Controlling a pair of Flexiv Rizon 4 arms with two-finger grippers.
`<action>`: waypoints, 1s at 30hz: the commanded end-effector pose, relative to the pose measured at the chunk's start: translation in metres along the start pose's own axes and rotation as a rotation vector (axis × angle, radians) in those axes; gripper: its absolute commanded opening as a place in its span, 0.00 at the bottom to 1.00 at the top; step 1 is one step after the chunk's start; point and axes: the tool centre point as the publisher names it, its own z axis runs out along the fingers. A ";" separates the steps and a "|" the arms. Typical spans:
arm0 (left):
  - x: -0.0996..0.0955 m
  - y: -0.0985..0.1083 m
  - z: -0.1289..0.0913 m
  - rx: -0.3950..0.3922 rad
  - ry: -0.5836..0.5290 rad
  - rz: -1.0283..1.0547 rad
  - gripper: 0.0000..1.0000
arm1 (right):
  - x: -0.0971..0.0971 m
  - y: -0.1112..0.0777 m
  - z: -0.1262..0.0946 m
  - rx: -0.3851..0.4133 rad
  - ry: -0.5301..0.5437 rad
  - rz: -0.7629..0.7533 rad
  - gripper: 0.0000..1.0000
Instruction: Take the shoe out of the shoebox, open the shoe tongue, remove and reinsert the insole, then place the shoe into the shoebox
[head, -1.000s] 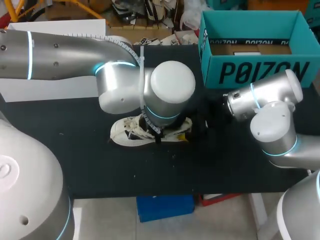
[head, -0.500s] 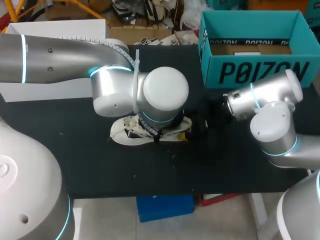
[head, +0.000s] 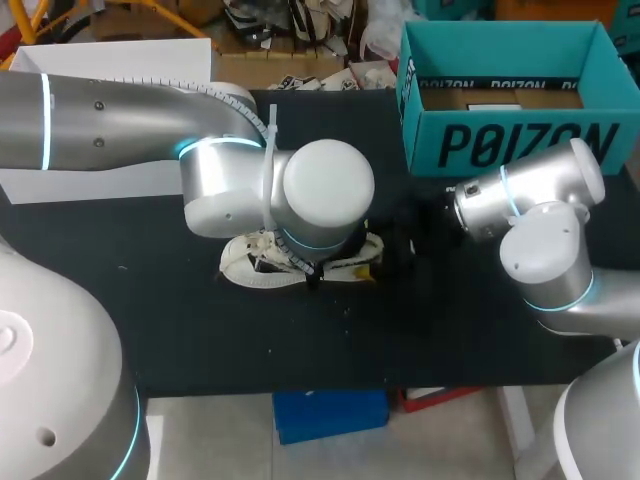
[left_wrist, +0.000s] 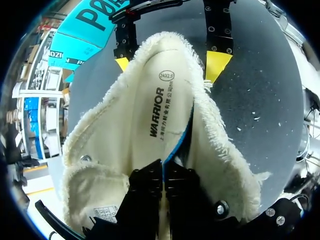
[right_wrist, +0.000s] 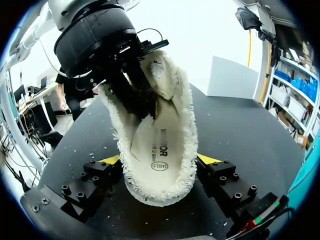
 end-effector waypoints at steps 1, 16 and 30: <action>-0.006 0.004 0.009 0.022 0.027 0.012 0.00 | 0.000 -0.002 -0.001 0.003 0.000 0.001 0.00; -0.001 0.000 -0.022 0.135 0.249 0.081 0.00 | 0.000 -0.002 -0.001 0.003 0.000 0.001 0.00; -0.009 0.002 -0.052 0.244 0.247 0.053 0.00 | 0.000 -0.002 -0.001 0.003 0.000 0.001 0.00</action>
